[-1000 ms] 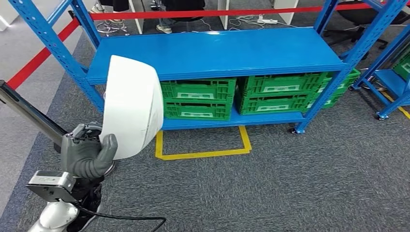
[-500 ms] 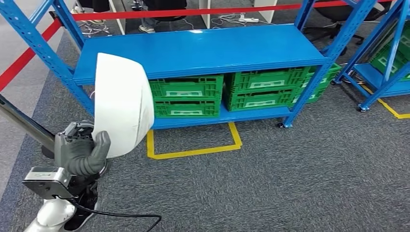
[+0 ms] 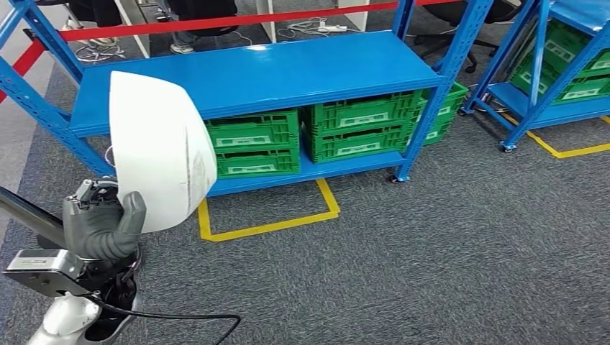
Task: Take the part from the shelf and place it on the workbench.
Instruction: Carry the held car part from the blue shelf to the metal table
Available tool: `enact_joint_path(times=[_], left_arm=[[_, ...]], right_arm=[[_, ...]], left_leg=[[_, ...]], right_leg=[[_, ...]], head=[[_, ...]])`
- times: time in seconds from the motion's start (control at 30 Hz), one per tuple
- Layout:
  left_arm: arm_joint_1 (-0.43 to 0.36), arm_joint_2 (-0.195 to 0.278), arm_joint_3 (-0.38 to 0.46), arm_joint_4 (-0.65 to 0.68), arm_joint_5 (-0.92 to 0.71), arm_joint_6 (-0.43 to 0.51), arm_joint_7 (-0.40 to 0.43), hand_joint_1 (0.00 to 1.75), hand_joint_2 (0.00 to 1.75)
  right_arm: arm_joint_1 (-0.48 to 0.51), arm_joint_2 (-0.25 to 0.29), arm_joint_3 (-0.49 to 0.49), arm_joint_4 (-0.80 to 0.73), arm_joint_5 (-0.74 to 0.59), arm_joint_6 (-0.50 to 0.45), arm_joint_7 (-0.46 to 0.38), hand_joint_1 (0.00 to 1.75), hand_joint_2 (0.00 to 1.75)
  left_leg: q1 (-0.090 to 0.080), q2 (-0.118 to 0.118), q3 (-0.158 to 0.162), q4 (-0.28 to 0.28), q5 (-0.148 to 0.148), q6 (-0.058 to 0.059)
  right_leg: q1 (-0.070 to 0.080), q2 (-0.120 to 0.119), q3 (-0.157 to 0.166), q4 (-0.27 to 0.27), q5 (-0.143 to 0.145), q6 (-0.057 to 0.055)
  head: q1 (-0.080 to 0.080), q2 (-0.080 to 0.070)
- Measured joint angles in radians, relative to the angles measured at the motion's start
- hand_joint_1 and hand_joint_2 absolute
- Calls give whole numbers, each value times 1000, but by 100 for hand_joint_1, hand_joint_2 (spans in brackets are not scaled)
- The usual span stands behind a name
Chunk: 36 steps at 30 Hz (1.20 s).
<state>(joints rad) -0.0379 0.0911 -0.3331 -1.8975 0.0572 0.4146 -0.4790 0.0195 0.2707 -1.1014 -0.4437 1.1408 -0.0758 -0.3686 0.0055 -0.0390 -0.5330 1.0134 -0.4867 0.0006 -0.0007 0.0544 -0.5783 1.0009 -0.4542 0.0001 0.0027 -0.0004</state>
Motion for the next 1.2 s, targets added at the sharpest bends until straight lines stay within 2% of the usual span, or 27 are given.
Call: enact_joint_path(times=[0.03,0.1,0.13,0.17,0.2,0.27,0.3,0.33,0.37,0.43,0.47,0.5,0.53,0.6,0.67,0.73,0.8,0.83,0.87,0.9,0.93,1.0,1.07,1.13,1.2], left_arm=[[1,0,1,-2,-1,1,-1,175,175],[4,1,2,-5,-4,3,-3,175,175],[4,1,2,-6,-5,3,-3,175,175],[4,1,2,-7,-6,4,-4,175,175],[5,1,2,-9,-6,4,-4,175,175],[9,0,3,-11,-8,6,-6,175,175],[13,1,3,-11,-10,7,-7,175,175],[15,1,3,-11,-13,8,-8,175,175],[17,1,3,-12,-15,8,-9,175,175],[20,1,4,-15,-18,7,-11,175,175],[21,1,6,-18,-18,7,-12,175,175],[23,1,8,-21,-18,6,-12,175,175],[25,1,10,-23,-18,4,-13,175,175],[28,1,12,-25,-18,-2,-15,175,175],[30,0,14,-26,-18,-7,-16,175,175],[31,1,18,-28,-20,-10,-17,175,175],[34,0,20,-28,-23,-12,-17,175,175],[36,0,20,-28,-25,-13,-17,175,175],[37,0,20,-28,-26,-13,-16,175,175],[38,0,20,-28,-27,-14,-16,175,175],[38,0,20,-28,-27,-15,-16,175,175],[38,0,20,-28,-27,-16,-16,175,175],[38,0,20,-29,-27,-17,-16,175,175],[38,0,20,-30,-27,-18,-16,175,175],[37,-1,20,-30,-27,-20,-15,175,175]], right_arm=[[-2,-1,0,3,1,-1,-1,0,175],[-3,-3,0,9,2,-2,-1,0,175],[-3,-4,0,12,2,-2,-1,0,175],[-4,-5,0,14,3,-3,-1,0,175],[-5,-6,0,16,3,-3,-1,0,175],[-7,-7,0,20,5,-6,-3,0,175],[-7,-7,0,23,7,-8,-4,0,175],[-8,-8,0,27,8,-12,-6,0,175],[-8,-9,1,31,10,-15,-7,0,175],[-10,-11,1,38,13,-22,-8,0,175],[-12,-12,2,41,13,-25,-9,0,175],[-15,-12,3,45,14,-28,-9,0,175],[-17,-12,3,48,14,-31,-10,0,175],[-18,-12,3,55,13,-36,-10,0,175],[-17,-12,3,61,12,-41,-10,0,175],[-18,-12,3,65,11,-46,-10,0,175],[-19,-12,3,67,11,-50,-10,0,175],[-18,-12,3,68,10,-51,-9,0,175],[-17,-12,3,68,10,-53,-9,0,175],[-16,-12,3,69,10,-54,-8,0,175],[-16,-12,3,69,10,-54,-8,0,175],[-17,-12,3,70,10,-54,-8,0,175],[-17,-12,3,71,10,-55,-7,0,175],[-15,-12,3,72,9,-55,-7,0,175],[-13,-12,3,72,6,-55,-7,0,175]], left_leg=[[-1,-4,3,-13,-3,3],[0,7,1,-20,1,10],[1,14,1,-24,6,15],[4,21,0,-28,9,20],[5,29,-1,-30,12,23],[4,44,-4,-29,13,25],[4,53,-5,-29,13,25],[4,61,-5,-29,13,25],[4,69,-5,-28,13,24],[3,80,-2,-28,11,21],[0,85,-2,-26,9,18],[-3,89,-2,-25,8,14],[-5,93,-2,-24,7,10],[-6,102,-1,-23,7,3],[-3,96,-4,-11,-7,-8],[0,69,-35,65,-61,-17],[2,53,-92,197,-127,-21],[3,51,-113,243,-141,-21],[3,50,-121,260,-135,-21],[3,49,-110,235,-108,-19],[4,44,-85,182,-69,-16],[5,16,-30,58,-7,-8],[5,-3,-9,1,2,-2],[5,4,-11,-9,0,4],[9,17,-10,-16,6,14]], right_leg=[[0,5,-6,1,3,6],[-2,12,-16,-1,8,18],[-3,6,-23,8,0,23],[-3,-6,-38,35,-18,29],[-3,-21,-63,85,-49,33],[-4,-42,-123,223,-116,42],[-5,-45,-145,275,-133,45],[-5,-46,-150,293,-132,46],[-5,-49,-134,270,-114,46],[-4,-68,-55,130,-55,42],[-2,-80,-15,62,-34,36],[-1,-89,11,16,-25,31],[1,-93,22,-3,-25,25],[3,-82,21,-4,-24,13],[0,-71,19,-6,-20,1],[-3,-61,19,-8,-16,-10],[-1,-48,16,-7,-15,-15],[-1,-40,16,-7,-15,-16],[-1,-32,15,-6,-15,-16],[0,-23,16,-5,-15,-16],[0,-15,17,-4,-15,-16],[1,2,15,0,-15,-11],[1,13,4,4,-11,-1],[0,21,-6,4,-6,12],[0,4,-22,26,-23,22]], head=[[0,0],[0,0],[1,0],[4,0],[6,0],[11,0],[10,0],[10,0],[11,0],[11,0],[11,0],[10,0],[9,0],[8,0],[7,0],[4,0],[2,0],[2,0],[1,0],[1,0],[1,0],[2,0],[3,0],[2,0],[6,0]])
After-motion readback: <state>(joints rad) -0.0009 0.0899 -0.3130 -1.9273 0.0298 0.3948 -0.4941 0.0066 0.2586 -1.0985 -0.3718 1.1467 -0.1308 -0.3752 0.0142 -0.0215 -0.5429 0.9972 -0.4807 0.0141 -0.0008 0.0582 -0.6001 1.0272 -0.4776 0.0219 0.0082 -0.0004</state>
